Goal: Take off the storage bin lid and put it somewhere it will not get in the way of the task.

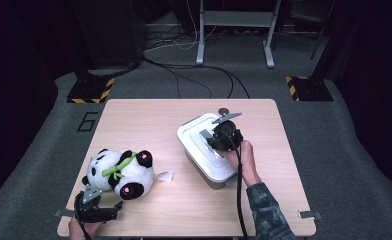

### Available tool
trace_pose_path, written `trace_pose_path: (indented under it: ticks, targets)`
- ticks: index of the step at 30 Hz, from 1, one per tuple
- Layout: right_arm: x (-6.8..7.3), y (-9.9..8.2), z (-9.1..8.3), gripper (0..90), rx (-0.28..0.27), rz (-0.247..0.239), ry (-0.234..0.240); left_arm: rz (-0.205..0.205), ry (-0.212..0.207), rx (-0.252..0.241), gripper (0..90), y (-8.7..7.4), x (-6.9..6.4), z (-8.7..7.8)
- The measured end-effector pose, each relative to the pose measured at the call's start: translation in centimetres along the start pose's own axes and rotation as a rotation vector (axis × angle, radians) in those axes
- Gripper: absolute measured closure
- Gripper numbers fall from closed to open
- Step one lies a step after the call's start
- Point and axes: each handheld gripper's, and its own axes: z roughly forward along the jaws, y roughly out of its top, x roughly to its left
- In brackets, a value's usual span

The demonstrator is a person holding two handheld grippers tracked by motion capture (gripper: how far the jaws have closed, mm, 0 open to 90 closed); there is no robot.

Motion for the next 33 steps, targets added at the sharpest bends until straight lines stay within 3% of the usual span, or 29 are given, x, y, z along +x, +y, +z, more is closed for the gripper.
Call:
trace_pose_path:
  ticks: [4, 15, 19, 23, 25, 27, 33]
  targets:
    - [1.1, 0.2, 0.2, 66.9, 0.0, -0.003, -0.007, -0.001, 0.001, 0.0, 0.0, 0.0, 0.0, 0.0]
    - [1.5, 0.1, 0.3, 66.7, -0.014, 0.028, -0.034, -0.001, 0.001, 0.0, 0.0, 0.0, 0.0, 0.0]
    - [1.4, 0.0, 0.3, 66.1, -0.018, 0.006, -0.031, -0.001, 0.001, 0.0, 0.0, 0.0, 0.0, 0.0]
    - [1.0, 0.2, 0.2, 58.5, 0.002, -0.013, -0.023, -0.001, 0.001, 0.002, 0.0, 0.0, 0.0, 0.0]
    - [0.8, 0.1, 0.2, 59.0, 0.002, -0.01, -0.004, -0.001, 0.002, 0.0, 0.0, 0.0, 0.0, 0.0]
    - [0.7, 0.0, 0.1, 66.1, -0.002, -0.003, 0.012, -0.001, 0.001, 0.0, 0.0, 0.0, 0.0, 0.0]
    - [1.4, -0.1, 0.1, 66.9, -0.027, -0.013, -0.028, -0.002, 0.002, -0.007, 0.0, 0.0, 0.1, 0.0]
